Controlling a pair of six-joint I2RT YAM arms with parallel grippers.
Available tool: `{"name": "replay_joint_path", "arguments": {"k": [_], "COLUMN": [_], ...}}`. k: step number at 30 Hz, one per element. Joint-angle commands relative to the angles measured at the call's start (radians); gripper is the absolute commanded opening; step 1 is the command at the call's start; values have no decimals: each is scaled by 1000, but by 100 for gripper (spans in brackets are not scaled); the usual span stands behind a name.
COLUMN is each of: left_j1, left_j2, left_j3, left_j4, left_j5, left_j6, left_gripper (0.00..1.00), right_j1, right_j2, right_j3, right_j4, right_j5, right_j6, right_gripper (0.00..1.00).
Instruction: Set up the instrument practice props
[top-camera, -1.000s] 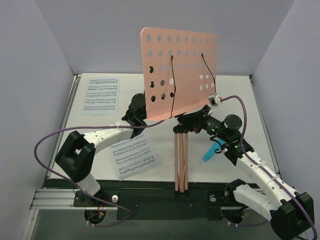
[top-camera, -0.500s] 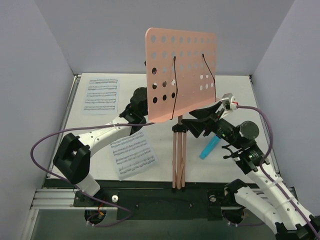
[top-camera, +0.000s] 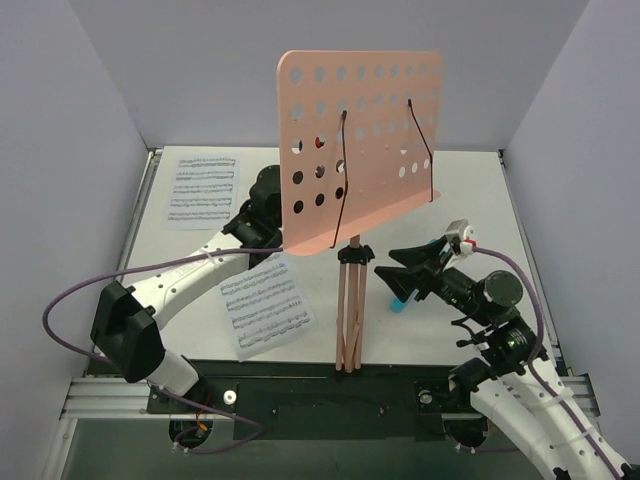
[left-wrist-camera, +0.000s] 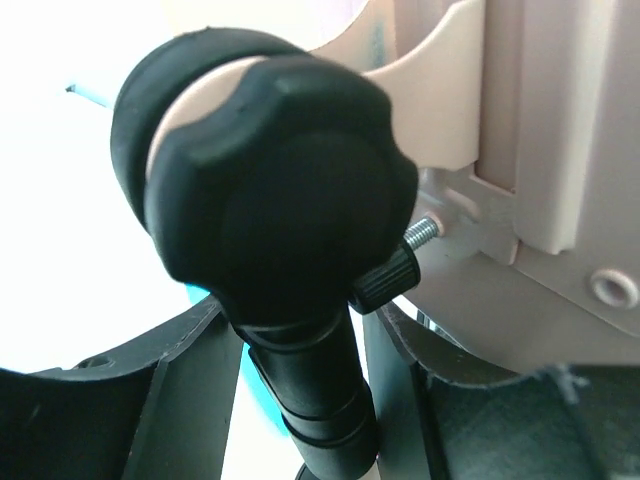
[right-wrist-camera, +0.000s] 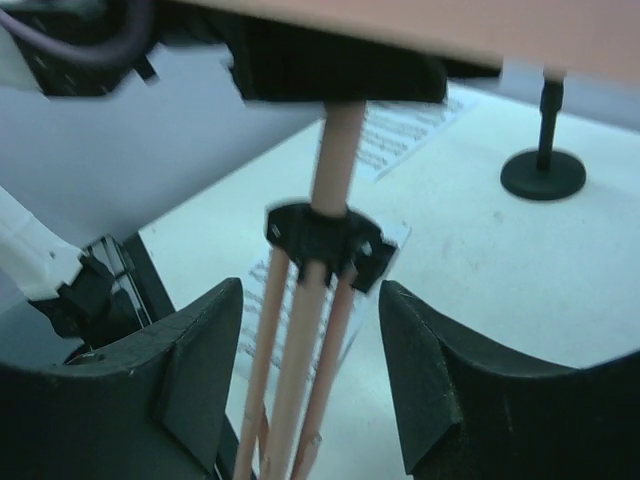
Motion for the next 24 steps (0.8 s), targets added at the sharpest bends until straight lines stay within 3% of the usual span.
{"name": "replay_joint_path", "arguments": {"k": [1,12,16,21,24], "left_j1": [14,12,12,11,14], "left_j2": [-139,-141,-155,-165,-179], "left_j3": [102,177,141,113,88], "left_j4": [383,397,459,465,471], "left_j5": [-34,-33,-69,-98,-132], "left_j6": [173,301,331,359,354], "left_gripper": [0,0,0,0,0], "right_j1": [16,92,146,247,296], "right_j2": [-38,-34,-11,89,196], "right_j3": [-121,-213,-231,-253,-270], "right_j4": [57,115,144,241,391], "right_j5": [-2,96,139,296,435], "right_j6": [-76,-48,-68,-155,-205], "right_gripper": [51,44,44,44,45]}}
